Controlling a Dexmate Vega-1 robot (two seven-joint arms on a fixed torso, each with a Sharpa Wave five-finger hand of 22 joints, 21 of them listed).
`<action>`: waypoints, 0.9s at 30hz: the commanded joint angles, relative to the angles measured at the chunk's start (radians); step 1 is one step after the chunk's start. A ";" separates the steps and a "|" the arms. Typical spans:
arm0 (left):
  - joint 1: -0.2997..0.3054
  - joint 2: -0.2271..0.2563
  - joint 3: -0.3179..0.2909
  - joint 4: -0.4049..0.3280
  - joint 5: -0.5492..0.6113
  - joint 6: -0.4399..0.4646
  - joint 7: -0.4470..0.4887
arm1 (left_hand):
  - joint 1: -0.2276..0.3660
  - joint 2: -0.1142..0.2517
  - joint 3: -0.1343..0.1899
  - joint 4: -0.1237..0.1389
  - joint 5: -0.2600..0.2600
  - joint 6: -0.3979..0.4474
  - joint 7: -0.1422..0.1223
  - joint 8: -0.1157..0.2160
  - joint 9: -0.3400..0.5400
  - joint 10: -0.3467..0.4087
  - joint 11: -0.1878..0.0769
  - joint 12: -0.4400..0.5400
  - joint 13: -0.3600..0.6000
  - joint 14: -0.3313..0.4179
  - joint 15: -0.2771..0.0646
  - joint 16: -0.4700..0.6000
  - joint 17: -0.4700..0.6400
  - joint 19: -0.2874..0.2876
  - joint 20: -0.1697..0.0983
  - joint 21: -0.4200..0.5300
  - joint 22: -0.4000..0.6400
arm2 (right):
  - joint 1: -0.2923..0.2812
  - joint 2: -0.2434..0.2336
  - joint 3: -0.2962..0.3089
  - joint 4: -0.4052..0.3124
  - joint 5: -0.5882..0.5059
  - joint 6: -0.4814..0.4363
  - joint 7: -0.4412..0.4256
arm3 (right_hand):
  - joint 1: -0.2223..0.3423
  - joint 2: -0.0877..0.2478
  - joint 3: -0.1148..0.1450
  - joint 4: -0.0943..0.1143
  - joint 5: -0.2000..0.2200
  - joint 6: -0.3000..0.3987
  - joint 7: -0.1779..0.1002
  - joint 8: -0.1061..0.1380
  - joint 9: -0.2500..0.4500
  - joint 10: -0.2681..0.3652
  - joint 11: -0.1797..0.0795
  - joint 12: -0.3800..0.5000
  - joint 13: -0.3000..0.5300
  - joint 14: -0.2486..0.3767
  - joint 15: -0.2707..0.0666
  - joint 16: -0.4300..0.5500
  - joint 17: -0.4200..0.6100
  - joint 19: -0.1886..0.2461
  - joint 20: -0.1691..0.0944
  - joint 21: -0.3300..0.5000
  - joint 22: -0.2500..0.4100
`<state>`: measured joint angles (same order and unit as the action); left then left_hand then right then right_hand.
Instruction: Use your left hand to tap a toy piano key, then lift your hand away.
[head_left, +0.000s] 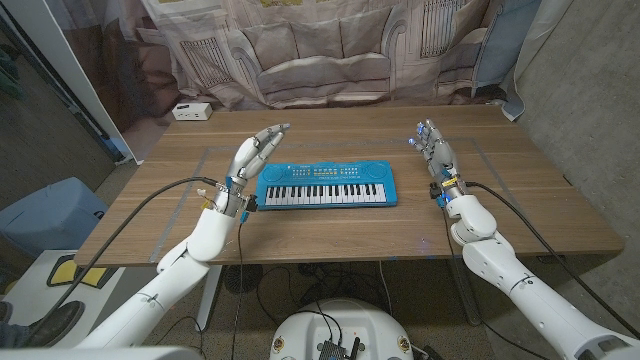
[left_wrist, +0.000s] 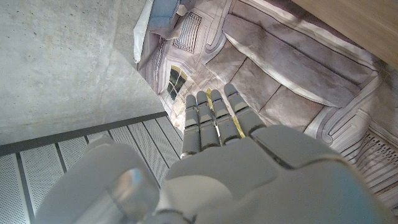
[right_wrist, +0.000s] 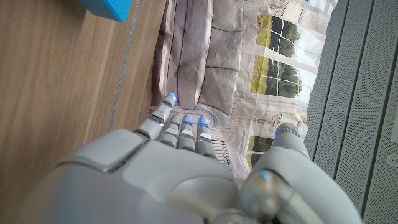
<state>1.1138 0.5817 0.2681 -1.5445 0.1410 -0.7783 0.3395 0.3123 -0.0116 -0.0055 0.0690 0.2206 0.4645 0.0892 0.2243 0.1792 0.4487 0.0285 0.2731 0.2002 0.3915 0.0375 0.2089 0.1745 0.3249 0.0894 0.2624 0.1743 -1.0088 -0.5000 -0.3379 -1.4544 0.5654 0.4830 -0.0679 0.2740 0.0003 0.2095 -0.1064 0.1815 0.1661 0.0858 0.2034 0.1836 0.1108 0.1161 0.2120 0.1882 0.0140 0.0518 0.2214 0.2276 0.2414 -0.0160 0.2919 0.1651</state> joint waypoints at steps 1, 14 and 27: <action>0.021 0.027 -0.018 -0.025 0.078 -0.001 0.009 | 0.014 0.002 -0.001 -0.003 -0.001 0.010 -0.004 0.000 0.005 0.002 0.000 -0.003 0.000 0.003 -0.001 -0.001 0.005 0.009 0.009 -0.004 0.003 | -0.032 -0.002 -0.006 -0.056 -0.031 -0.020 -0.051 | -0.002 0.012 -0.002 -0.003 0.004 0.002 0.004 -0.003 0.002 0.000 0.004 -0.001 0.005 -0.001 0.008 -0.003 0.000 0.007 -0.001 -0.003 0.006; 0.058 0.058 -0.038 -0.077 0.168 0.024 0.035 | 0.024 0.007 -0.001 -0.007 0.001 0.047 0.017 0.004 0.005 0.020 0.010 -0.006 0.001 0.015 0.010 -0.004 0.005 0.024 0.013 -0.011 0.003 | -0.061 0.002 -0.004 -0.084 -0.051 -0.008 -0.081 | -0.001 0.014 -0.003 -0.005 0.004 0.003 0.004 -0.004 0.002 0.003 0.001 -0.002 0.005 0.001 0.006 -0.004 -0.002 0.013 -0.011 -0.007 0.006; 0.106 0.094 -0.057 -0.163 0.326 0.115 0.121 | 0.028 0.011 -0.002 -0.009 0.002 0.051 -0.001 -0.004 0.005 -0.007 0.016 -0.023 0.002 -0.010 0.017 -0.017 0.006 0.008 0.025 -0.027 0.003 | -0.083 -0.005 0.003 -0.109 -0.061 -0.004 -0.094 | -0.001 0.016 -0.004 -0.006 0.004 0.003 0.004 -0.005 0.002 0.001 0.000 -0.004 0.005 -0.001 0.004 -0.006 -0.003 0.013 -0.012 -0.014 0.006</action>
<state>1.1859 0.6445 0.2229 -1.6486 0.3715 -0.7195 0.4104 0.3296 -0.0049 -0.0062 0.0614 0.2206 0.5128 0.0910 0.2244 0.1791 0.4513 0.0424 0.2581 0.2003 0.3897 0.0518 0.1958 0.1745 0.3332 0.1083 0.2396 0.1743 -1.0740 -0.5013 -0.3406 -1.5432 0.5127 0.4750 -0.1473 0.2687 0.0056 0.2056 -0.1103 0.1814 0.1660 0.0857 0.1996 0.1836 0.1108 0.1161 0.2120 0.1882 0.0140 0.0517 0.2214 0.2229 0.2485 -0.0231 0.2809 0.1651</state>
